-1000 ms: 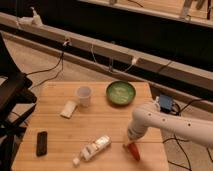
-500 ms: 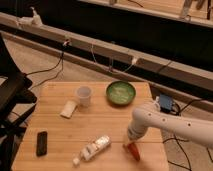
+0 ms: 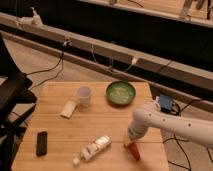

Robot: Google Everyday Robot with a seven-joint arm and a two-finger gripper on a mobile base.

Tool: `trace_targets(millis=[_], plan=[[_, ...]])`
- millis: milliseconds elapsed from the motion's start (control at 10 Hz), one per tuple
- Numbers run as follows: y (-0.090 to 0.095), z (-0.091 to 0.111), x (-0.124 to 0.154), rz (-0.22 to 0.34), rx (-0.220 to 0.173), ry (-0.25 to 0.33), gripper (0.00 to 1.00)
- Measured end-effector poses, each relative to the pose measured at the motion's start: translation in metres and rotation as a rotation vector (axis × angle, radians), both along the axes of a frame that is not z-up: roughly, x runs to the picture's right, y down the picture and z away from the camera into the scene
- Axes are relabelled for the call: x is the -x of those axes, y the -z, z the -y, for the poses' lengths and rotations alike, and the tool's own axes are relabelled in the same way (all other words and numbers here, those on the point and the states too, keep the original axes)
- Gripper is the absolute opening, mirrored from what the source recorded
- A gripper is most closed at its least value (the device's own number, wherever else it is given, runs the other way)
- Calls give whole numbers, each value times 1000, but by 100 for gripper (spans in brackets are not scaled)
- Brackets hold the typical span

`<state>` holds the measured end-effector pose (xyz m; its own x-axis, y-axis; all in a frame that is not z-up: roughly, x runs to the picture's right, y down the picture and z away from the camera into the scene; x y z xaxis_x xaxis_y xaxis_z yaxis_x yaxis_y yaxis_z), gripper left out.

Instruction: Place the pepper on the white sponge

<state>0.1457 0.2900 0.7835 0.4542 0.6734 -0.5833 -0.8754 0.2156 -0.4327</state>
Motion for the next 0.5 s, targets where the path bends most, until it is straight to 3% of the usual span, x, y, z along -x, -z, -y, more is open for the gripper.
trace_targets(millis=[300,500], plan=[[27,29,19,56,-80,8,0],[49,61,26,84,-142,-10,0]])
